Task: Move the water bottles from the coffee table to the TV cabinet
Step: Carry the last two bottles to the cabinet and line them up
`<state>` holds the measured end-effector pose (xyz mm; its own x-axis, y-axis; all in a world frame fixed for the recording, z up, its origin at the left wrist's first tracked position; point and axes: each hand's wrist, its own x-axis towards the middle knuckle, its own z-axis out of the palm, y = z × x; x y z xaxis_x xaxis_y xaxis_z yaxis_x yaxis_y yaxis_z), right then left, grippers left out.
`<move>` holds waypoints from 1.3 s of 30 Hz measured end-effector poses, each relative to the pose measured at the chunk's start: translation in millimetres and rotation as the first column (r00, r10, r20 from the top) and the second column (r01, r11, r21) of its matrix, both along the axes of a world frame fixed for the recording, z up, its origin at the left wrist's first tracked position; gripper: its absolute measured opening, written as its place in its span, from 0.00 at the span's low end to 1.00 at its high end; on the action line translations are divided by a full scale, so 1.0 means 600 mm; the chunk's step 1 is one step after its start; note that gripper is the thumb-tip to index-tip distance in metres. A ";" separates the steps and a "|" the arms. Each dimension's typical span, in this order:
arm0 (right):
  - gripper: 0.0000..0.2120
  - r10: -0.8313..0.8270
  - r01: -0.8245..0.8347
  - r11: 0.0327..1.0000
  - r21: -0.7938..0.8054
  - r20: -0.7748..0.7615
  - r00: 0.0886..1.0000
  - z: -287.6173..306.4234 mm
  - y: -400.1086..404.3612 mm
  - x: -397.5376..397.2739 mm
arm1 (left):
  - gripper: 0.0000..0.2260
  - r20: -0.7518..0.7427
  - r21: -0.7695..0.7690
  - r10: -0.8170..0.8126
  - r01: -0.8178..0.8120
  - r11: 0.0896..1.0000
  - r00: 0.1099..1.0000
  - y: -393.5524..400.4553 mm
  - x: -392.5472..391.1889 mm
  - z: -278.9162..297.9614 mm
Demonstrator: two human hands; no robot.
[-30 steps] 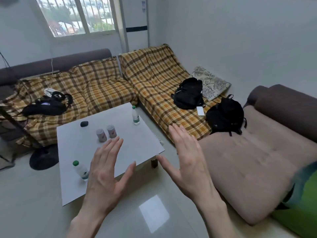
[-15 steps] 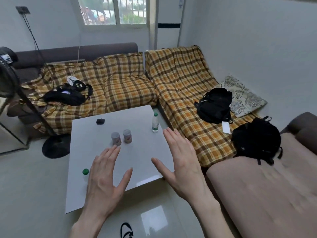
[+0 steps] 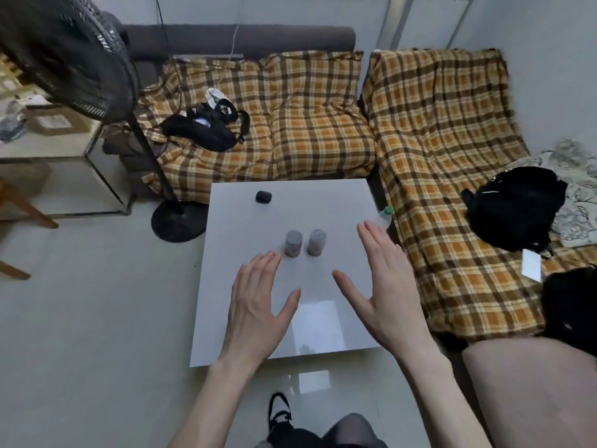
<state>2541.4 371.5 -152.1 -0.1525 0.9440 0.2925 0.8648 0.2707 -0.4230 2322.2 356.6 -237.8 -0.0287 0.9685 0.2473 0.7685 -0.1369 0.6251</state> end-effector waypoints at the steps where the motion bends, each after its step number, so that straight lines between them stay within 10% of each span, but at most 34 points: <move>1: 0.36 0.009 -0.009 1.000 -0.011 -0.001 1.000 -0.011 0.013 -0.009 | 0.29 -0.001 -0.011 0.014 -0.014 1.000 1.000 0.006 -0.012 -0.017; 28: 0.34 0.258 -0.229 0.819 -0.527 -0.018 0.966 -0.288 0.157 -0.061 | 0.12 -0.221 -0.673 0.180 -0.284 0.683 0.958 0.108 -0.092 -0.340; 39: 0.34 0.215 -0.145 0.882 -0.448 0.111 0.970 -0.289 0.237 0.016 | 0.07 -0.150 -0.605 0.111 -0.180 0.775 0.982 0.213 0.017 -0.285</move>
<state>2550.9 513.5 -325.7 -0.3411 0.9226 -0.1799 0.8819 0.2479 -0.4009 2332.6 484.5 -409.0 -0.1906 0.9015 -0.3885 0.8104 0.3678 0.4561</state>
